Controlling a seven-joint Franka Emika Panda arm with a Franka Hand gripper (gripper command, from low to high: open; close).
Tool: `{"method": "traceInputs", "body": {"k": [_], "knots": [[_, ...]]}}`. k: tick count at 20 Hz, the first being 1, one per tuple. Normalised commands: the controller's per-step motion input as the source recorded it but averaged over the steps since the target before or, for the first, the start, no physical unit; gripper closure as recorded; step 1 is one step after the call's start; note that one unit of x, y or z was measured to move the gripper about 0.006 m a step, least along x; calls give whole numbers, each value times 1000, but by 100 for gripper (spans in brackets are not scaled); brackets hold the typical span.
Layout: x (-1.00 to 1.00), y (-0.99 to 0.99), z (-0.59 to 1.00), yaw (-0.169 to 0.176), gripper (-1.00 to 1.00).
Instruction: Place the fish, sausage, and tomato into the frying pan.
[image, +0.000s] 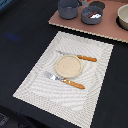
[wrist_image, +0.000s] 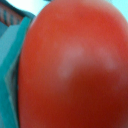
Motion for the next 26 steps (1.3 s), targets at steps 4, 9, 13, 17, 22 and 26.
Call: {"method": "traceInputs", "body": {"k": [4, 9, 13, 17, 22, 26], "knots": [[694, 793, -164, 0, 100], [325, 663, -182, 0, 100], [82, 584, -223, 11, 100], [111, 464, -132, 7, -100], [131, 252, 235, 1, -100], [96, 168, 966, 7, -100]]}}
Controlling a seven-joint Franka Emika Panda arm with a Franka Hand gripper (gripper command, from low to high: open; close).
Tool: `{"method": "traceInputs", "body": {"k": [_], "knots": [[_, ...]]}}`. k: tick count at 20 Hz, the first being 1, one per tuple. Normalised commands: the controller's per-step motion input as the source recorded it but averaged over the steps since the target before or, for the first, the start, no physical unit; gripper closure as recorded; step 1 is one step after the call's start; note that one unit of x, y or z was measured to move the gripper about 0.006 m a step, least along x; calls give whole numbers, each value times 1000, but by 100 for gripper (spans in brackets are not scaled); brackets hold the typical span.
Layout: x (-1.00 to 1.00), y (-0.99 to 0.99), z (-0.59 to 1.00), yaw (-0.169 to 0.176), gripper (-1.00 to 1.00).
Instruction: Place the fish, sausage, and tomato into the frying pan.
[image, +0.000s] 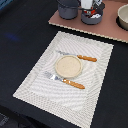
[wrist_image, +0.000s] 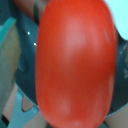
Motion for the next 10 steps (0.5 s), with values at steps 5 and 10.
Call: {"method": "traceInputs", "body": {"k": [5, 10], "knots": [[47, 218, 499, 1, -100], [0, 0, 0, 0, -100]]}}
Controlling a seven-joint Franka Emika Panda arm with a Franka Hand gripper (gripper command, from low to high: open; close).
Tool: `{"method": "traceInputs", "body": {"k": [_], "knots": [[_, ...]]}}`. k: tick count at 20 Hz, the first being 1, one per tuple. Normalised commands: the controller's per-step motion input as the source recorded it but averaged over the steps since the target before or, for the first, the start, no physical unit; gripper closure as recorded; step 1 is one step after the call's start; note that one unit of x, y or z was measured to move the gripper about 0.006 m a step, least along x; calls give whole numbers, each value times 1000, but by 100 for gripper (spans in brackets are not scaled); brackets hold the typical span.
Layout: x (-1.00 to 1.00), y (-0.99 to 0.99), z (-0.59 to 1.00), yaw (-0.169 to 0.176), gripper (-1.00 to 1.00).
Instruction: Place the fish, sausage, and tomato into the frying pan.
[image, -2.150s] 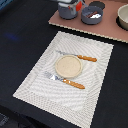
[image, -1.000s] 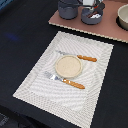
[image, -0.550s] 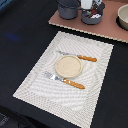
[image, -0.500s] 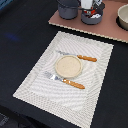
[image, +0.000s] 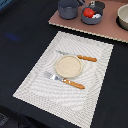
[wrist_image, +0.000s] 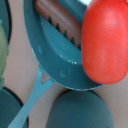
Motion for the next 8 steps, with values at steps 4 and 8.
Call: {"method": "traceInputs", "body": {"k": [4, 8], "knots": [[0, 0, 0, 0, -100], [0, 0, 0, 0, -100]]}}
